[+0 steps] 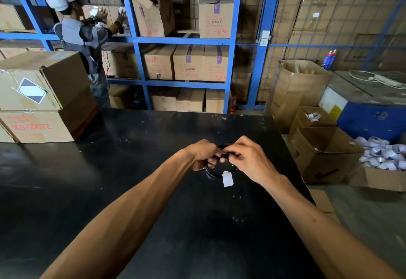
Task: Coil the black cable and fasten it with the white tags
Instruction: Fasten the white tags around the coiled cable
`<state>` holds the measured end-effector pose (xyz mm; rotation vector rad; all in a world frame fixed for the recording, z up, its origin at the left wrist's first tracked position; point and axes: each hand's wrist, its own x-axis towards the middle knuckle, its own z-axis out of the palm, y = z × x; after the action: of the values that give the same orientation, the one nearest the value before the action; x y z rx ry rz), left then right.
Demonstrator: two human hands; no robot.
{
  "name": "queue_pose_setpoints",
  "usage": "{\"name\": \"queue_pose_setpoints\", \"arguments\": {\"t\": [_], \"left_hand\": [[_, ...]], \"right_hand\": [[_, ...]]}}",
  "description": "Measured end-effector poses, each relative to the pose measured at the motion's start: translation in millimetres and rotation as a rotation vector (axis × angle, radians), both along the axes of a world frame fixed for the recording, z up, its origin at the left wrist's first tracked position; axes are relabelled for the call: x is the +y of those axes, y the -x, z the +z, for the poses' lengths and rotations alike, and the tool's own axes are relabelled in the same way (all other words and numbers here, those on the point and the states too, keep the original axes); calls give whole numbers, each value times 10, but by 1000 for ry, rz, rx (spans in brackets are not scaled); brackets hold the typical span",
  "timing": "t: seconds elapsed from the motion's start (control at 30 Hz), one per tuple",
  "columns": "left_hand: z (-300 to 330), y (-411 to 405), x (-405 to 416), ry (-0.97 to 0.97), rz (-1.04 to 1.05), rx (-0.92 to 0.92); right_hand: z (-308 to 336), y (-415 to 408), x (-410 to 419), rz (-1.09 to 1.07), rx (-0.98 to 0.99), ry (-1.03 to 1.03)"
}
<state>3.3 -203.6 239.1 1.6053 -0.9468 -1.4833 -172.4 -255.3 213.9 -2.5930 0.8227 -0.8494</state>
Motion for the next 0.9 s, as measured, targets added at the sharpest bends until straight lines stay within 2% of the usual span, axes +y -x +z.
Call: {"name": "queue_pose_setpoints", "arguments": {"t": [0.17, 0.3, 0.4, 0.53, 0.73, 0.83, 0.9], "left_hand": [[-62, -9, -6, 70, -7, 111], [-106, -50, 0, 29, 114, 82], [-138, -32, 15, 61, 165, 135], [-136, 10, 22, 68, 161, 117], [-164, 34, -6, 117, 138, 10], [-205, 15, 7, 147, 105, 29], [-212, 10, 19, 184, 118, 28]], "right_hand": [[0, 115, -33, -59, -44, 44], [29, 231, -88, -211, -279, 53], [87, 228, -149, -337, -420, -59], [131, 145, -184, -365, -409, -262], [170, 27, -187, -258, -371, -215], [141, -33, -208, -252, -370, -211], [109, -71, -214, -259, -277, -245]]}}
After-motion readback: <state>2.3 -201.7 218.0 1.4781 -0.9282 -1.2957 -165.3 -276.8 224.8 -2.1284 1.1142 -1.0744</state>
